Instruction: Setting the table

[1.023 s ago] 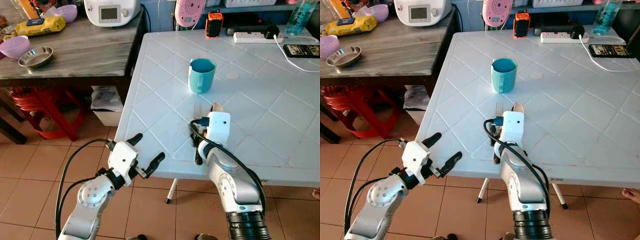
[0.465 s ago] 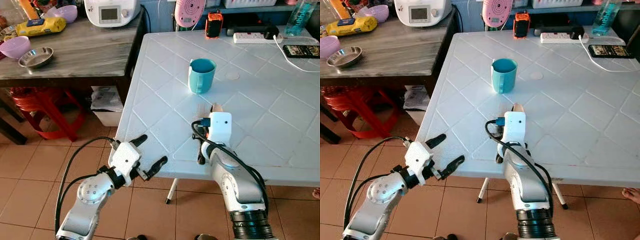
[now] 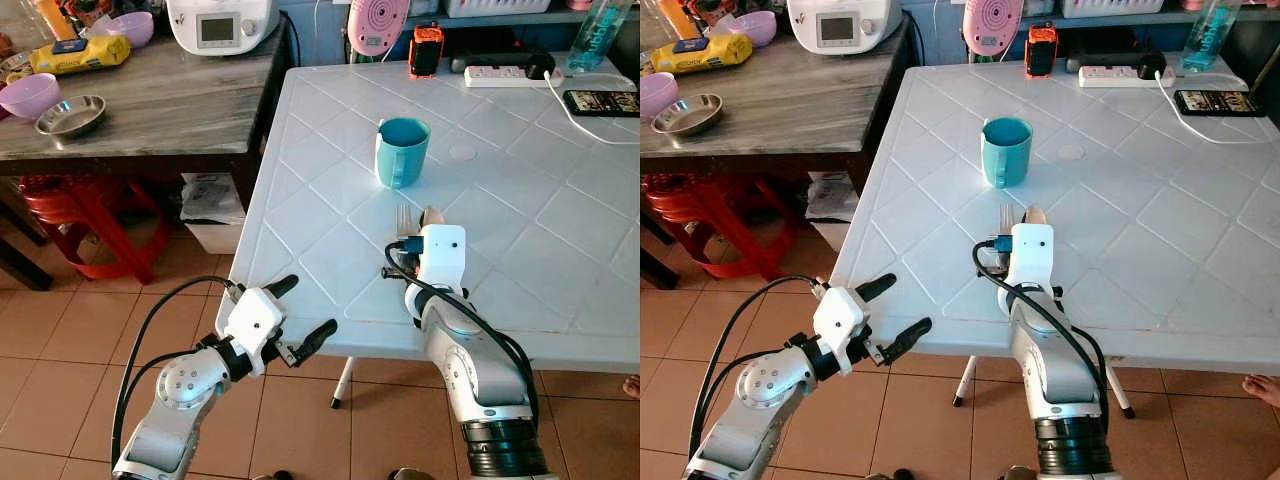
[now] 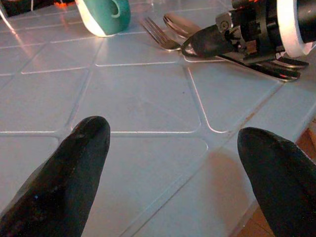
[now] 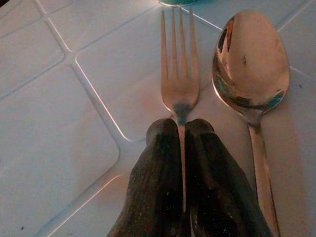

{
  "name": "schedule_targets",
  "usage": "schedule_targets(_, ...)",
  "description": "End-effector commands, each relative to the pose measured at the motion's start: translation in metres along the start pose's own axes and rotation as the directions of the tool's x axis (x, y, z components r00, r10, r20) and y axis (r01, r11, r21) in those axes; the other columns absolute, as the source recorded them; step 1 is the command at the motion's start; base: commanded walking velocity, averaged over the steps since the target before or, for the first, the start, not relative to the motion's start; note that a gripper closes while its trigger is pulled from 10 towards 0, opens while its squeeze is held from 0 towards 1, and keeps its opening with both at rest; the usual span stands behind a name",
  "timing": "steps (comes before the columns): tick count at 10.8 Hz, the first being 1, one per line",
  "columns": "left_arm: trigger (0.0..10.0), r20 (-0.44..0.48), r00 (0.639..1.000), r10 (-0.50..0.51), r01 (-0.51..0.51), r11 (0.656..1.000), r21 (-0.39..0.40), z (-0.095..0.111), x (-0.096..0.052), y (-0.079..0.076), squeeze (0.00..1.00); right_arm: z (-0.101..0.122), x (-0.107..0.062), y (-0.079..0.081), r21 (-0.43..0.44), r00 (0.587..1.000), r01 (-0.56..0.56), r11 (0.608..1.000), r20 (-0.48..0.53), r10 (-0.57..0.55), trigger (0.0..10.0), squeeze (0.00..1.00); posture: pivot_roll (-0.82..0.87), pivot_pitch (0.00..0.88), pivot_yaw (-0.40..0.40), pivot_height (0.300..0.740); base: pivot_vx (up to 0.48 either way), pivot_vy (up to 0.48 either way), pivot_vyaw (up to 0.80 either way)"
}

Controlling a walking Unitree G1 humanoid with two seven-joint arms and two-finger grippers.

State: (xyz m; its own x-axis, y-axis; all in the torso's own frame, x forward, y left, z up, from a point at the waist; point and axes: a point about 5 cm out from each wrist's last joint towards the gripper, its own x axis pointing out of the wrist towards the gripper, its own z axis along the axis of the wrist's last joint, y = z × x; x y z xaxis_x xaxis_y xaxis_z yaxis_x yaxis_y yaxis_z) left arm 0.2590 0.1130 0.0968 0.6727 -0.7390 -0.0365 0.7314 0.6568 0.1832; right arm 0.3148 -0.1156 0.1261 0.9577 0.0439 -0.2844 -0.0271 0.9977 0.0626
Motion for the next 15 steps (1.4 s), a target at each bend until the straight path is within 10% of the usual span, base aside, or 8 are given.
schedule_targets(1, 10.0, -0.036, 0.999, -0.018, 0.019, 1.000, 0.008, -0.005, -0.003, 0.000, 0.00, -0.039, 0.000, -0.005, -0.009, 0.984, 0.021, 1.000, -0.174, -0.023, 0.0, 0.00, -0.17, 0.156, 0.106, 0.740, 0.000, 0.000, 0.00)
schedule_targets(6, 10.0, 0.025, 0.998, 0.061, -0.062, 0.997, 0.043, 0.005, 0.000, 0.010, 0.00, 0.023, -0.009, 0.013, 0.107, 0.996, -0.051, 0.993, 0.078, 0.043, 0.0, 0.00, -0.17, 0.154, 0.107, 0.740, 0.000, 0.000, 0.00)
schedule_targets(10, 10.0, 0.073, 0.934, 0.350, -0.350, 0.937, -0.014, 0.017, 0.002, 0.042, 0.00, 0.035, -0.025, 0.006, 0.101, 0.976, -0.066, 0.993, 0.214, 0.043, 0.0, 0.00, -0.18, 0.142, 0.103, 0.740, 0.000, 0.000, 0.00)
schedule_targets(11, 10.0, 0.065, 0.908, 0.414, -0.410, 0.910, -0.063, 0.017, 0.003, 0.050, 0.00, 0.032, -0.030, 0.001, 0.082, 0.971, -0.060, 0.995, 0.234, 0.039, 10.0, 0.00, -0.18, 0.131, 0.105, 0.740, 0.000, 0.000, 0.00)
schedule_targets(15, 10.0, 0.059, 0.881, 0.469, -0.451, 0.872, -0.189, 0.018, 0.009, 0.053, 0.00, 0.024, -0.045, -0.007, 0.012, 0.946, -0.003, 1.000, 0.323, -0.001, 10.0, 0.00, -0.19, 0.112, 0.105, 0.740, 0.000, 0.157, 0.00)
